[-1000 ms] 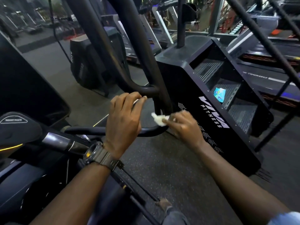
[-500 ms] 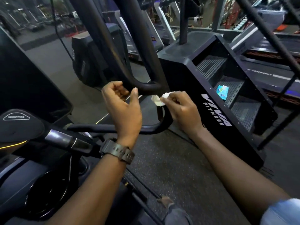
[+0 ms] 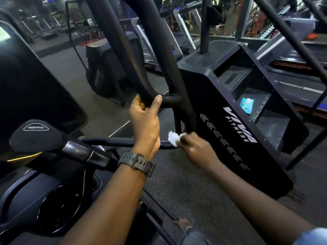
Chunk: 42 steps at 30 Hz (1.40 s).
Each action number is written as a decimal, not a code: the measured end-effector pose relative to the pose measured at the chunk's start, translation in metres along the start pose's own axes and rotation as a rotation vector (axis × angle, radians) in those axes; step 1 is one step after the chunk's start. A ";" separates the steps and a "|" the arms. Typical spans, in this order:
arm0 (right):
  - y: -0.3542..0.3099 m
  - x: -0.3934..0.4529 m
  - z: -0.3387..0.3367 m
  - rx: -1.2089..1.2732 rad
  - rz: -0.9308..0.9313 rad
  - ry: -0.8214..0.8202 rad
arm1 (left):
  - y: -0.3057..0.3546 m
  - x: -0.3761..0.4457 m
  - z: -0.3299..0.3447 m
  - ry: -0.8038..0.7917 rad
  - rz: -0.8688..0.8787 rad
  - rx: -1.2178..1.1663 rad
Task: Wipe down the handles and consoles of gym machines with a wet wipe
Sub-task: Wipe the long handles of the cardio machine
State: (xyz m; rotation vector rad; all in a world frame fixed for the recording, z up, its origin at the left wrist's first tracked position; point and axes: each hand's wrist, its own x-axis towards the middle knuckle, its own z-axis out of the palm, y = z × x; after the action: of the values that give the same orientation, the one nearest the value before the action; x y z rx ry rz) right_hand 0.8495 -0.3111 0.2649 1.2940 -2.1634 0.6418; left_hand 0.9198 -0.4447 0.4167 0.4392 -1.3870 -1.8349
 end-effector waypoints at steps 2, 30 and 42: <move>-0.002 -0.010 0.013 -0.044 -0.121 -0.169 | -0.002 0.000 -0.001 -0.037 -0.026 -0.031; 0.015 0.091 -0.032 1.381 0.868 0.202 | -0.004 0.003 -0.023 -0.196 -0.005 0.067; 0.006 0.026 0.048 1.868 1.161 -0.026 | -0.006 0.005 -0.029 -0.218 -0.036 0.091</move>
State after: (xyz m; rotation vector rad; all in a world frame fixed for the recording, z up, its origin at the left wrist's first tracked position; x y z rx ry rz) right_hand 0.8247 -0.3561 0.2450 0.1875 -1.7170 3.4773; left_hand 0.9341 -0.4665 0.4020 0.3190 -1.6241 -1.8991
